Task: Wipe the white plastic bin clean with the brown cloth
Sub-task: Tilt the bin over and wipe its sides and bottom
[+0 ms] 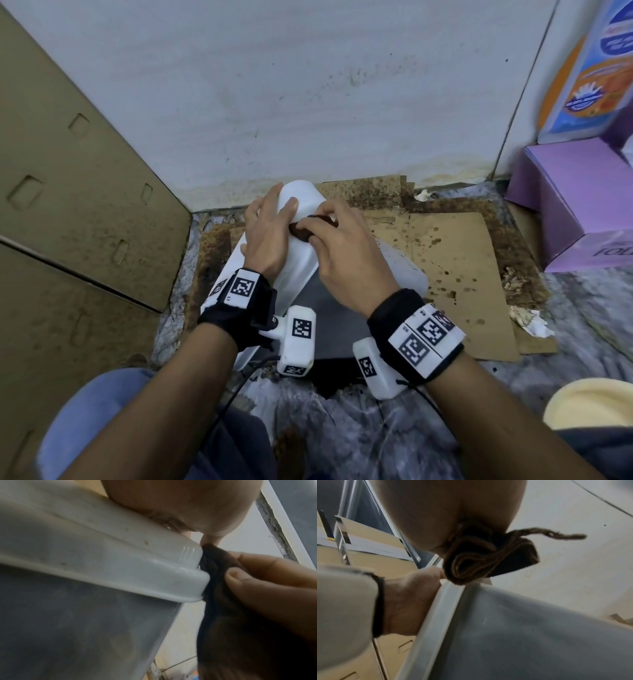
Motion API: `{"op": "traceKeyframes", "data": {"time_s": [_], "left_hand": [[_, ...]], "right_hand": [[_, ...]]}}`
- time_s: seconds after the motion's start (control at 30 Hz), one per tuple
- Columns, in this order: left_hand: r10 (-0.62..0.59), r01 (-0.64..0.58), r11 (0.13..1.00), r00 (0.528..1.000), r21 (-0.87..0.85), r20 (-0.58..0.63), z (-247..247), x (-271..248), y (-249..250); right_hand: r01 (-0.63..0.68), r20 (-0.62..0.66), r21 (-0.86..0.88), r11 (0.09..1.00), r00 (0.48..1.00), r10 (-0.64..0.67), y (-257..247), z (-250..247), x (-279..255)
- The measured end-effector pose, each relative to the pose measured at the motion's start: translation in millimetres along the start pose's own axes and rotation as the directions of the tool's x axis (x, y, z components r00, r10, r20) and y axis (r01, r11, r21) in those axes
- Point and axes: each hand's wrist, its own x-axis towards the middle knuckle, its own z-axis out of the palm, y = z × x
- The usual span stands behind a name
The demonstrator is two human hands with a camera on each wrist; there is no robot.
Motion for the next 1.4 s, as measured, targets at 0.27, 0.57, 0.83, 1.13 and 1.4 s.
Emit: {"op": "traceKeyframes", "data": {"time_s": [0.27,0.57,0.83,1.13,1.4], "left_hand": [[-0.027,0.028,0.999,0.999,0.033,-0.026,-7,4,1],[-0.004,0.007,0.998,0.999,0.059,-0.040,-4,2,6],[-0.052,0.050,0.998,0.995,-0.027,-0.081,-16,15,-3],[-0.084,0.082,0.996,0.995,-0.029,-0.053,-35,16,-11],[-0.173,0.167,0.985,0.973,-0.047,-0.154,-38,21,-10]], "right_hand": [[-0.274,-0.053,0.310,0.910,0.951,0.305,20,-44,-1],[-0.222,-0.070,0.305,0.926,0.965,0.255,11,5,15],[-0.243,0.141,0.491,0.837,0.970,0.199,27,-2,-15],[-0.406,-0.023,0.522,0.750,0.872,0.488,57,15,27],[-0.246,0.121,0.197,0.949,0.967,0.226,23,69,2]]}}
